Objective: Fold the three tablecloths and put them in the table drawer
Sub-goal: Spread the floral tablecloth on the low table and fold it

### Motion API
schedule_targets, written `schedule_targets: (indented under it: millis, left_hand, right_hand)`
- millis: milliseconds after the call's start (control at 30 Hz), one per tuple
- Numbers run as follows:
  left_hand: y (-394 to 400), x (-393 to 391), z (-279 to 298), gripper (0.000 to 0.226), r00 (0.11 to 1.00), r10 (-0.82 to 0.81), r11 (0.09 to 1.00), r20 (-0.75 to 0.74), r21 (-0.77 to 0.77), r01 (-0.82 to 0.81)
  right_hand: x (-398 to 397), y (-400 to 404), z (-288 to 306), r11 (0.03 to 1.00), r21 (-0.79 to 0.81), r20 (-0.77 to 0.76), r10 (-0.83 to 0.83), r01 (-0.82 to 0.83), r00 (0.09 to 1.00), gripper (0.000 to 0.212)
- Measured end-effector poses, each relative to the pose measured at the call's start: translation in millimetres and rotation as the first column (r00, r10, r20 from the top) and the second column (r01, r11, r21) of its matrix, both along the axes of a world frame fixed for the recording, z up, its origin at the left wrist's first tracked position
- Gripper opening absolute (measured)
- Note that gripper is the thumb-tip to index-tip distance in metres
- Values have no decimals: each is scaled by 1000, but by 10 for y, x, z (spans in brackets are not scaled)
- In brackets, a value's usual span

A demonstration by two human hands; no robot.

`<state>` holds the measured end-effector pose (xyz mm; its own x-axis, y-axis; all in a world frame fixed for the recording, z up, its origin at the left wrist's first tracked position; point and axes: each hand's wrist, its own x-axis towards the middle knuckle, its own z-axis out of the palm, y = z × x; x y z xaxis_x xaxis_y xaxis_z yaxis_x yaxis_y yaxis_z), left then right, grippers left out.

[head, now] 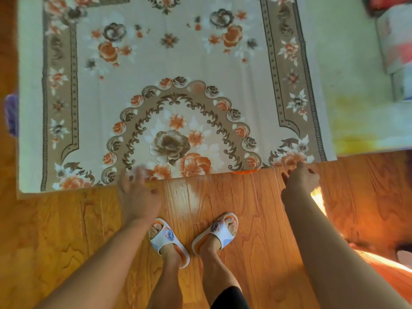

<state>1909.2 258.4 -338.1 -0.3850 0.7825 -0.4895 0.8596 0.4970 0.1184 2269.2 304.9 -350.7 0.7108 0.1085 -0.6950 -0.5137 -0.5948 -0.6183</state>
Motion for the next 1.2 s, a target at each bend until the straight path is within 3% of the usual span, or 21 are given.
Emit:
schedule_targets:
  millis: [67, 100, 167, 267, 367, 433, 500, 567, 700, 767, 867, 967, 1067, 1100, 1167, 1200]
  left_hand:
    - [-41, 4, -40, 89, 964, -261, 961, 50, -84, 264]
    - [-52, 15, -54, 92, 946, -313, 933, 85, -159, 323]
    - [-50, 54, -43, 93, 940, -324, 905, 104, -255, 340]
    - [12, 73, 12, 87, 944, -315, 916, 98, -230, 329]
    - [112, 23, 60, 79, 945, -301, 922, 129, -212, 323]
    - [168, -29, 87, 76, 940, -310, 916, 142, -219, 336]
    - [203, -73, 115, 75, 931, -332, 896, 151, -258, 362]
    - [231, -88, 155, 77, 919, -366, 866, 146, -308, 394]
    - [280, -93, 210, 82, 864, -494, 789, 94, -368, 492]
    - [325, -126, 211, 80, 853, -507, 776, 124, -365, 514]
    - [392, -278, 187, 74, 841, -493, 780, 223, -315, 541]
    - [467, -552, 169, 60, 834, -338, 860, 436, -218, 462]
    - [484, -901, 268, 49, 788, -51, 988, 614, -82, 128]
    - [464, -1062, 275, 44, 804, -4, 1000, 595, 2, 3]
    - [379, -1485, 239, 36, 932, 56, 980, 359, 160, -120]
    - [333, -1728, 221, 37, 971, 103, 976, 215, 168, -141]
  right_hand:
    - [46, 110, 43, 1000, 2, -6, 5, -5, 1000, 35]
    - [72, 156, 61, 1000, -4, -1, 7, -7, 1000, 30]
    - [148, 231, 109, 1000, -3, -3, -30, 29, 1000, 23]
    - [269, 337, 226, 997, 52, -52, -54, 56, 997, 27]
    - [361, 400, 309, 999, 33, -110, -4, 7, 994, 15]
    - [340, 401, 348, 998, 30, -73, 51, -49, 996, 6]
    - [246, 419, 404, 977, 75, 53, 194, -198, 980, 14]
    - [87, 459, 478, 916, 111, 173, 364, -385, 915, 19]
    - [-408, 592, 696, 700, 111, 294, 655, -706, 696, 18]
    - [-666, 664, 763, 602, 103, 324, 732, -792, 599, 19]
    - [-993, 733, 830, 532, 124, 316, 779, -838, 541, 17]
    - [-1303, 829, 918, 478, 124, 339, 803, -870, 490, 21]
    - [-1745, 980, 1056, 430, 132, 388, 807, -893, 446, 29]
    - [-1930, 1025, 1095, 400, 129, 416, 809, -907, 416, 29]
    - [-2340, 1083, 1152, 346, 118, 459, 812, -931, 360, 23]
    - [-2568, 1099, 1166, 322, 116, 472, 814, -940, 338, 19]
